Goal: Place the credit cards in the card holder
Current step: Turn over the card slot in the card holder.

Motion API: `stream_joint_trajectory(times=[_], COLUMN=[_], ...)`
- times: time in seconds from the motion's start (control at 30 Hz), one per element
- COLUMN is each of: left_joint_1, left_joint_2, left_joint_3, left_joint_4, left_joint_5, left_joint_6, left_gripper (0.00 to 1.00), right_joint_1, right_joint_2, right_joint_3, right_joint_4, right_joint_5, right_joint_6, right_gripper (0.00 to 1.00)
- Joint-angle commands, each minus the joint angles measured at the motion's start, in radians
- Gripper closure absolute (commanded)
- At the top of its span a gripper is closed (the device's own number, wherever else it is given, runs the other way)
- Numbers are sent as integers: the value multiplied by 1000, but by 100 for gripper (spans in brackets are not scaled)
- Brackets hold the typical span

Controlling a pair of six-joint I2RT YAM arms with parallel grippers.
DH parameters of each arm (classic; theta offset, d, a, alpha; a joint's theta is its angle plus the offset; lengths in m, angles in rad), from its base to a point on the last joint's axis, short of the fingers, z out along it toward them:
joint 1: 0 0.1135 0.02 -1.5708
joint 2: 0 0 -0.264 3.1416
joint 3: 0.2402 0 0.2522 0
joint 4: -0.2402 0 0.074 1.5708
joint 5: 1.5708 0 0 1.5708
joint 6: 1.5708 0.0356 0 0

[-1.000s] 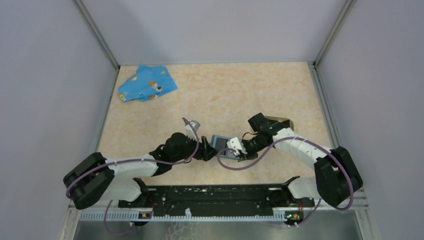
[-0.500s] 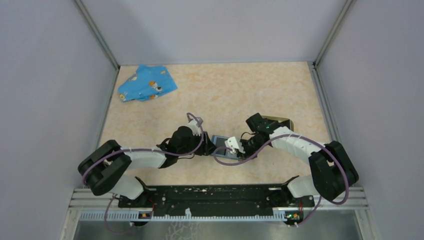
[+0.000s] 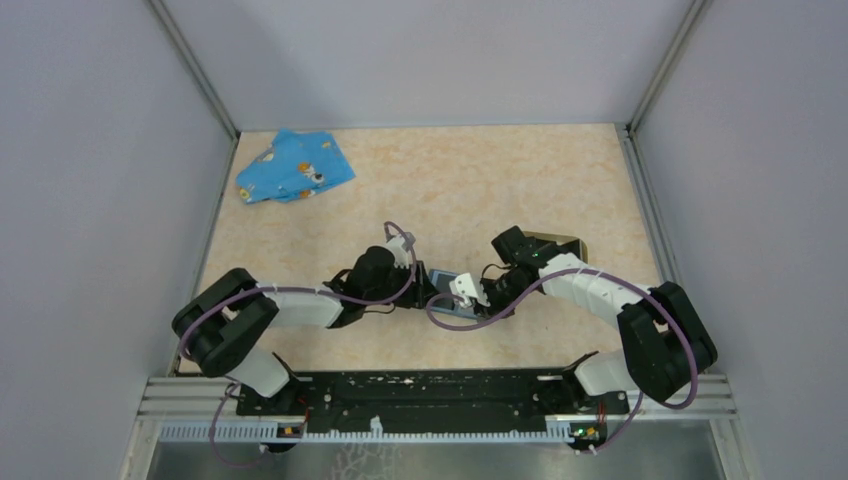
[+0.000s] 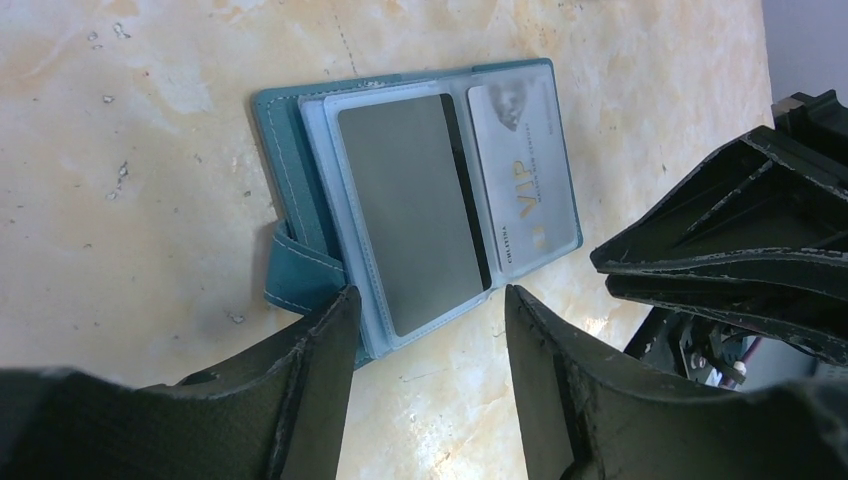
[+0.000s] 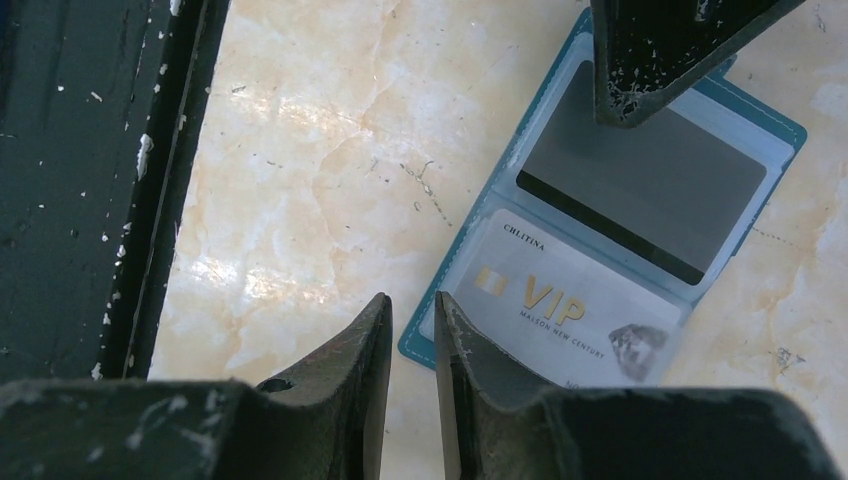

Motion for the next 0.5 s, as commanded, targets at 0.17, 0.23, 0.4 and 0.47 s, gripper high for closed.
stream_joint_trajectory(times=[0.17, 0.23, 0.4, 0.47], left_joint_1=[1, 0, 1, 1], left_joint_2=[-91, -117, -101, -67], left_joint_3=[8, 6, 8, 16], left_joint_4=[-53, -63, -42, -26], left_joint_5=[17, 21, 68, 88], left_joint_6=[-5, -5, -21, -25], left_gripper=[41, 43, 48, 48], right_joint_1=[11, 11, 11, 11], right_joint_2=[12, 13, 13, 14], right_joint_3=[19, 19, 18, 19], right_joint_4=[17, 16, 16, 16], right_joint_5=[-8, -12, -10, -8], right_joint_6=[15, 16, 19, 20], right_gripper=[79, 79, 79, 79])
